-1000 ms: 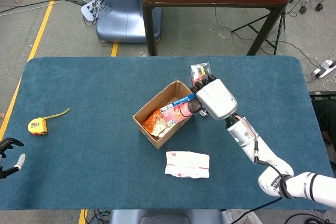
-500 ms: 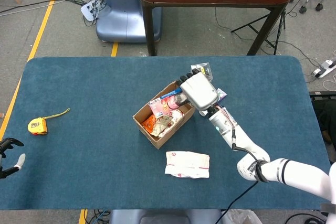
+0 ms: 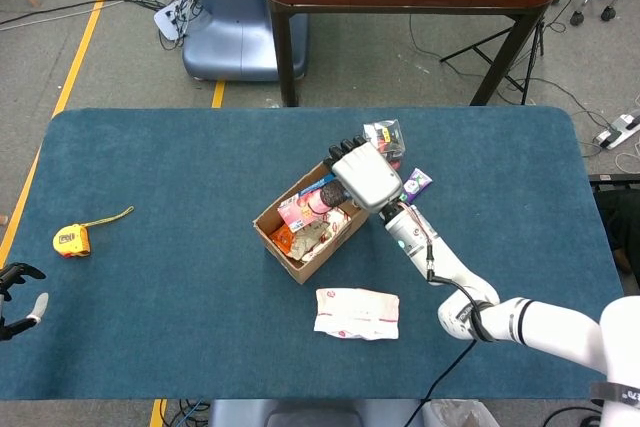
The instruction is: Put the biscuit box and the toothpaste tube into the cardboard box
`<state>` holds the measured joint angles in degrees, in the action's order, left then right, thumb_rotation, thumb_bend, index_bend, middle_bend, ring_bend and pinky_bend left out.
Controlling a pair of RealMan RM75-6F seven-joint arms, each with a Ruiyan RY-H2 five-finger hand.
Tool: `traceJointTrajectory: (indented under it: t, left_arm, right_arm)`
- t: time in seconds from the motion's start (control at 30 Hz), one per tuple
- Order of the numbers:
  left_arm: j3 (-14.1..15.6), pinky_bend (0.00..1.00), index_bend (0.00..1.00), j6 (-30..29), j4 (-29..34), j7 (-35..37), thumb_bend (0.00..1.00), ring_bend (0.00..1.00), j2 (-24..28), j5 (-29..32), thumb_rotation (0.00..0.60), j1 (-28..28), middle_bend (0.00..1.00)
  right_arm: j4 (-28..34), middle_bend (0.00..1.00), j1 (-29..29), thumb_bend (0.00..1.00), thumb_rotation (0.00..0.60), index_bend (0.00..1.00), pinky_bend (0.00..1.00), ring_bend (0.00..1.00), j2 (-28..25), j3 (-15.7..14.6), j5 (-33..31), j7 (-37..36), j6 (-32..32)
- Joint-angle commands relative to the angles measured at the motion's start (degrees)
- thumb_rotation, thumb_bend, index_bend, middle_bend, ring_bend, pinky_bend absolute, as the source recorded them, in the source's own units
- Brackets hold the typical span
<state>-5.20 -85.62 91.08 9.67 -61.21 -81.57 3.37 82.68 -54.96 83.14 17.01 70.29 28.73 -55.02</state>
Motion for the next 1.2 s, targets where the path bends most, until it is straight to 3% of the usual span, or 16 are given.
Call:
traceJointTrajectory:
  t: [0.03, 0.27, 0.7, 0.9, 1.2]
  left_arm:
    - [0.0, 0.53, 0.44, 0.0, 0.0, 0.0, 0.33, 0.41, 0.0, 0.0, 0.600, 0.0, 0.41]
    - [0.0, 0.53, 0.44, 0.0, 0.0, 0.0, 0.33, 0.41, 0.0, 0.0, 0.600, 0.0, 0.41]
    - [0.0, 0.53, 0.44, 0.0, 0.0, 0.0, 0.33, 0.41, 0.0, 0.0, 0.600, 0.0, 0.41]
    - [0.0, 0.53, 0.44, 0.0, 0.0, 0.0, 0.33, 0.41, 0.0, 0.0, 0.600, 0.0, 0.41]
    - [0.0, 0.53, 0.43, 0.0, 0.0, 0.0, 0.33, 0.41, 0.0, 0.0, 0.600, 0.0, 0.41]
  right_arm:
    - [0.1, 0.28, -0.2, 0.00, 0.600, 0.38, 0.32, 0.25, 0.0, -0.2, 0.1, -0.6, 0.1]
    - [0.5, 0.18, 0.1, 0.00, 0.600, 0.25, 0.26, 0.18, -0.9, -0.8, 0.1, -1.7, 0.1]
    - [5.2, 0.20, 6.0, 0.00, 0.600, 0.24, 0.25, 0.17, -8.9, -3.4, -3.1, -1.1, -2.8]
    - [1.7, 0.22, 8.1, 0.00, 0.600, 0.24, 0.25, 0.17, -9.4, -5.6, -3.6, -2.4, -2.3]
    - [-7.7, 0.24, 8.3, 0.00, 0.600, 0.28, 0.25, 0.17, -4.4, -8.6, -1.9, -5.9, 1.6]
